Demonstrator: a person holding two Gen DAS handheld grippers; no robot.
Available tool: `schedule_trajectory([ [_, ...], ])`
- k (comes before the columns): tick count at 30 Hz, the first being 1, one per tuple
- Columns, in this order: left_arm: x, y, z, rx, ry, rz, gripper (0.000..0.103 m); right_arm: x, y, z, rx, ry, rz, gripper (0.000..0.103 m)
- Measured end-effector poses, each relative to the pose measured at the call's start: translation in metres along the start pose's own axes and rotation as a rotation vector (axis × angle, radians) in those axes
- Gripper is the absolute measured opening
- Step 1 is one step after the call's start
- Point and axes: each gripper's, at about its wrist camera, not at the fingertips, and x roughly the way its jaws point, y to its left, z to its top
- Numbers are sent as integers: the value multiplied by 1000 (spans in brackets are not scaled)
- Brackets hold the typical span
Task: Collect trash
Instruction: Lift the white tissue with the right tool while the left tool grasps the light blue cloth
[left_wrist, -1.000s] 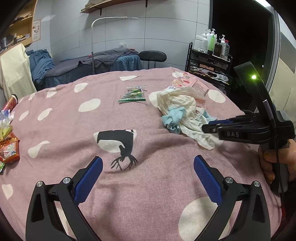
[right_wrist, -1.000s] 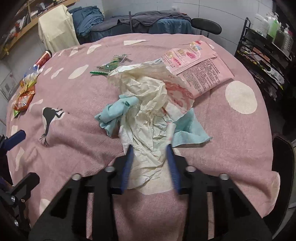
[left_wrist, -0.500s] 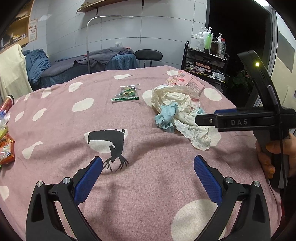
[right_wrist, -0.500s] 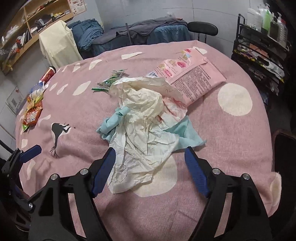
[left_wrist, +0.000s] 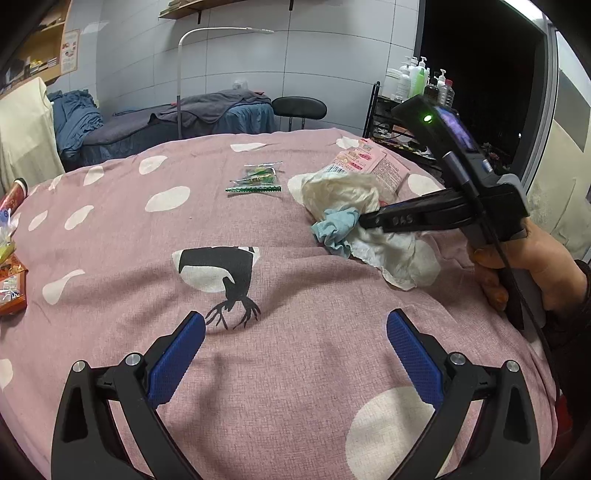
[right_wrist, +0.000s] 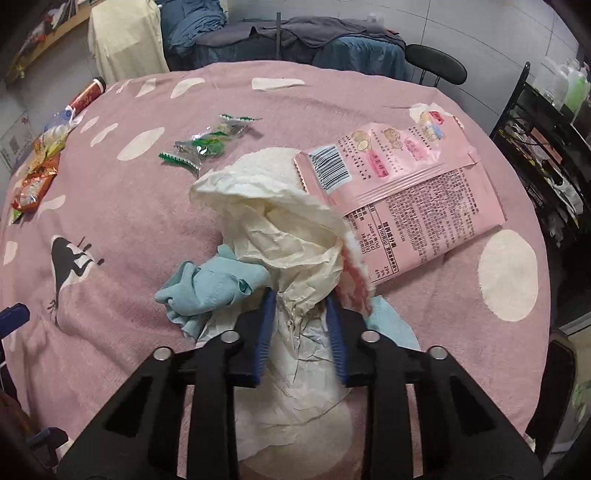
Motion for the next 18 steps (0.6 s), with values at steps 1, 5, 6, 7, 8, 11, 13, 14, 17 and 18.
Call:
schedule_trajectory([
  [1,0,-1,0,0,1,-2,98,0,0,0,0,0,0,19],
  [5,1,-3,5,6,-3,-14,98,-26,-19,-10,99,-83,33,18],
  [6,1,-4,6,11,-5,-13,98,-34,-24,-14,123,-104,45,18],
  [7,2,-5,9,17,-7,-13,97,-44,-29,-19,149,-128,53,18],
  [8,3,-7,12,24,-11,-17,97,-51,-33,-22,166,-145,56,18],
  [11,9,-11,23,35,-12,-51,97,-75,-45,-34,220,-196,73,18],
  [13,18,-13,29,40,4,-62,97,-90,-54,-43,251,-225,77,18],
  [14,24,-16,33,48,16,-66,97,-95,-57,-45,259,-232,77,18],
  [17,47,-25,47,92,69,-83,97,-112,-65,-60,283,-253,70,18],
  [18,53,-28,51,107,87,-83,97,-114,-67,-61,285,-256,68,18],
])
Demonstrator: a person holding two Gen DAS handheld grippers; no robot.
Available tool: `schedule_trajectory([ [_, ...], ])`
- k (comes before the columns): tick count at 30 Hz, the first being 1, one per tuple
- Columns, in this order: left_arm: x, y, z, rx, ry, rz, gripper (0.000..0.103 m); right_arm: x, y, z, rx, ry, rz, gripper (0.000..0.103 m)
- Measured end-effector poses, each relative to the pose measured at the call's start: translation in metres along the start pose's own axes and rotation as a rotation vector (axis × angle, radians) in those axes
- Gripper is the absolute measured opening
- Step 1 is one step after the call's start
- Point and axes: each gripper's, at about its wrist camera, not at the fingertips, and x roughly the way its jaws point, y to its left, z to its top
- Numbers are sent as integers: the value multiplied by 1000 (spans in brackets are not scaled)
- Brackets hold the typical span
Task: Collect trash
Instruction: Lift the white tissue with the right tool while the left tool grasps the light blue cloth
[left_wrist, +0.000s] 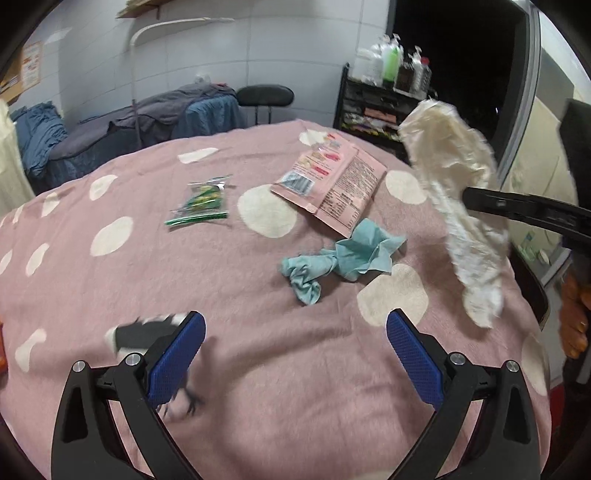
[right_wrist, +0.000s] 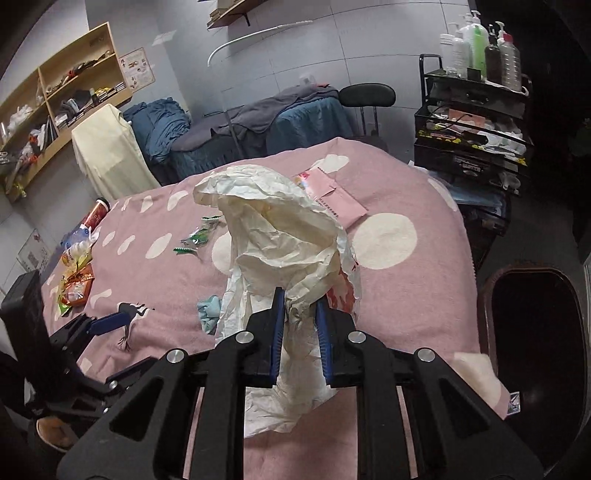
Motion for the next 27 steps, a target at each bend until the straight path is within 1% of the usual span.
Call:
schedule_trajectory([
  [3,20,-7,16,48,48,20,95,-16,-8,-9,10,-11,0,18],
  [5,33,-9,25,71,75,15,93,-25,-12,-15,16,-19,-4,18],
  [7,48,-12,31,88,113,29,84,-34,-18,-21,30,-24,-5,18],
  [8,57,-13,34,102,138,40,83,-38,-21,-25,37,-25,-3,18],
  [11,75,-15,35,127,195,67,72,-46,-27,-32,47,-27,-9,18],
  [12,78,-15,35,134,204,75,66,-48,-30,-34,52,-27,-10,18],
  [13,80,-16,34,140,208,83,57,-50,-33,-38,60,-27,-12,18],
  [14,79,-16,34,139,206,84,52,-51,-36,-40,67,-28,-14,18],
  [15,78,-16,33,133,201,77,42,-52,-39,-42,75,-28,-16,18],
  [16,75,-15,33,121,194,65,36,-54,-43,-46,86,-31,-18,18],
  [18,68,-15,32,92,172,42,30,-56,-49,-51,103,-34,-21,18],
  [23,43,-17,26,50,87,14,29,-62,-63,-62,149,-46,-11,18],
  [27,37,-23,28,20,59,-13,29,-69,-71,-68,169,-61,-10,18],
])
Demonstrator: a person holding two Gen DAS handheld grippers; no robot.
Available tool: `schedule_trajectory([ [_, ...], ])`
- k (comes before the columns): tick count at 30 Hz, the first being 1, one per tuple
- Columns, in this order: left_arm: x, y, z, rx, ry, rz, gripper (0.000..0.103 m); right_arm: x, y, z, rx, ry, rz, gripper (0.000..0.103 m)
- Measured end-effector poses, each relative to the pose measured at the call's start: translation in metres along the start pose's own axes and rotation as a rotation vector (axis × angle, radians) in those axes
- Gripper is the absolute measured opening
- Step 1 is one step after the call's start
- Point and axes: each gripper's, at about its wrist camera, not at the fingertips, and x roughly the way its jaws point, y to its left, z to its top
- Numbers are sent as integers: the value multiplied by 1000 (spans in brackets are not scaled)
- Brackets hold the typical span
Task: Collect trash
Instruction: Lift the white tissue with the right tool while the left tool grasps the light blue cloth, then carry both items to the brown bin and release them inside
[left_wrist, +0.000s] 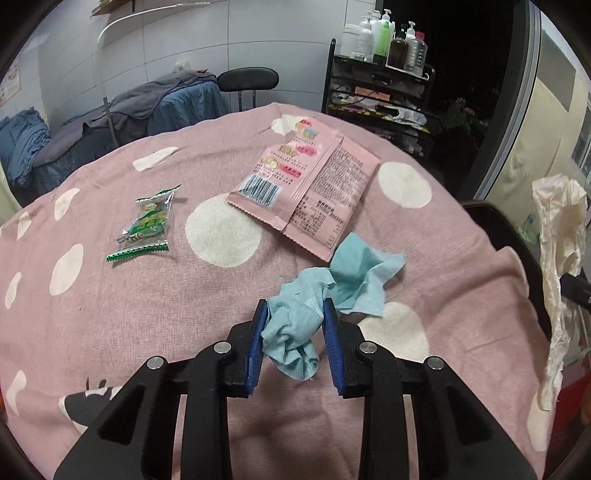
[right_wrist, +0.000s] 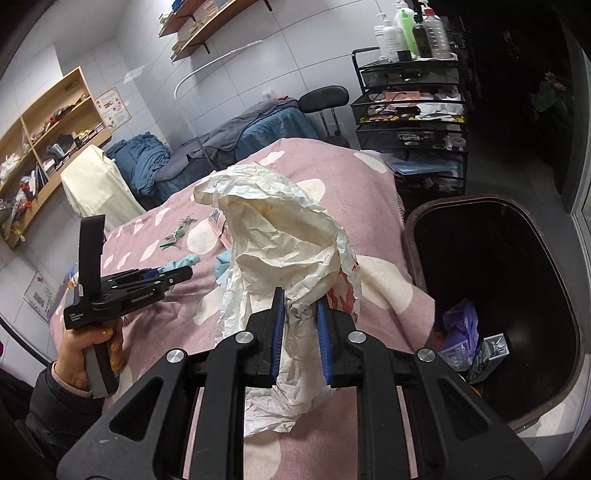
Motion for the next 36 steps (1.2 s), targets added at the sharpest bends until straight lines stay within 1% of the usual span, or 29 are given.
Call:
schedule_trajectory([
  [5,11,-13,13,-3,2,-5,29,-15,-8,-5,19,-24,-12,18],
  [8,7,-23,17,-12,-18,-44,28,-29,-16,-8,27,-49,-29,18],
  [11,-2,-38,19,2,-51,-83,28,-42,-25,-11,42,-75,-54,18],
  [17,-24,-83,14,33,-115,-193,28,-62,-57,-14,92,-112,-107,18],
  [22,-33,-121,8,73,-135,-266,28,-72,-90,-18,147,-131,-176,18],
  [26,-33,-148,7,102,-133,-309,28,-74,-113,-19,180,-138,-229,18],
  [29,-32,-166,8,119,-132,-342,28,-72,-130,-18,203,-132,-251,18],
  [36,-24,-190,10,137,-117,-380,28,-57,-161,-17,239,-98,-293,18],
])
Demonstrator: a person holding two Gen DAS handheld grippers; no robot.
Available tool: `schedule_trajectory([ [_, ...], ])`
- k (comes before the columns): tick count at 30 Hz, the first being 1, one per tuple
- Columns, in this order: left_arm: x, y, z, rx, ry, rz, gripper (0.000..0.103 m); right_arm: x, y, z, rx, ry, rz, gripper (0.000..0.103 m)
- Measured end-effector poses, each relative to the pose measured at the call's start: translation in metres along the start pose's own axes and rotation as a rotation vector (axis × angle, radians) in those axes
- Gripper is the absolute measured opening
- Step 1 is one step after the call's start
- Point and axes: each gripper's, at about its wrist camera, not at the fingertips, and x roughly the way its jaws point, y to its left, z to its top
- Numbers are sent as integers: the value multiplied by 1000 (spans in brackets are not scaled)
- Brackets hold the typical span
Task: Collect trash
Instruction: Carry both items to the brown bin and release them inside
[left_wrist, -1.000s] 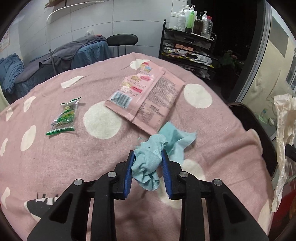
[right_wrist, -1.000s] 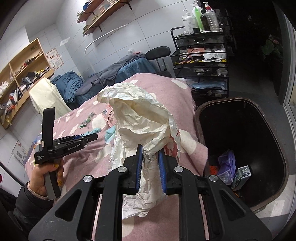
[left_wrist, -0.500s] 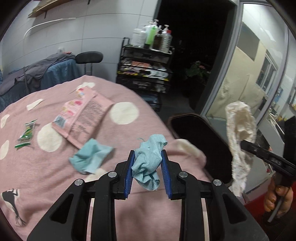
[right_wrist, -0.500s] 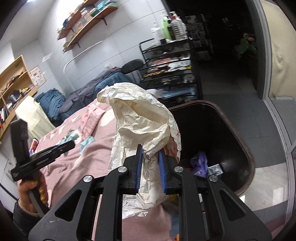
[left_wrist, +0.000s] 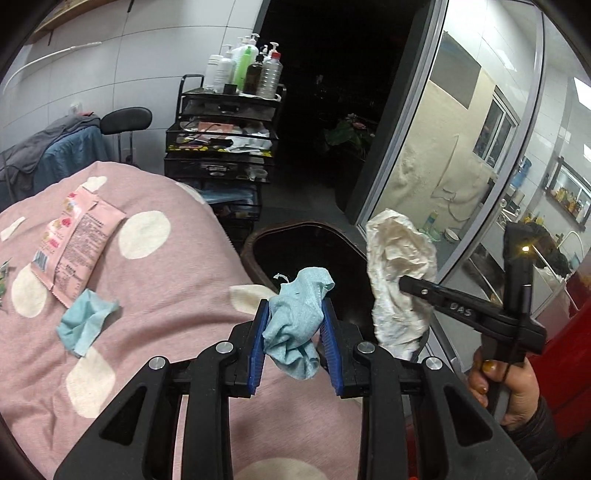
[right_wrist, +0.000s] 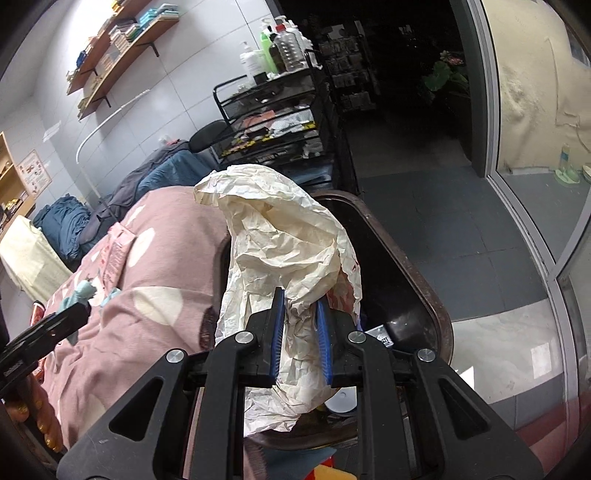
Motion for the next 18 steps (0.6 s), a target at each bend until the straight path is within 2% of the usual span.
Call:
schedule_trajectory([
  [3,10,-5,2,5,13,-4,28,15,-9,1,30,23,-20,25],
  [6,21,-8,4,-7,32,-26,28,31,-19,1,48,54,-43,43],
  [8,27,-11,4,-11,42,-33,28,37,-22,-3,54,72,-57,68],
  [13,40,-19,7,6,62,-43,28,38,-28,-10,70,62,-78,73],
  [18,56,-36,10,46,91,-50,28,20,-37,-21,103,20,-100,78],
])
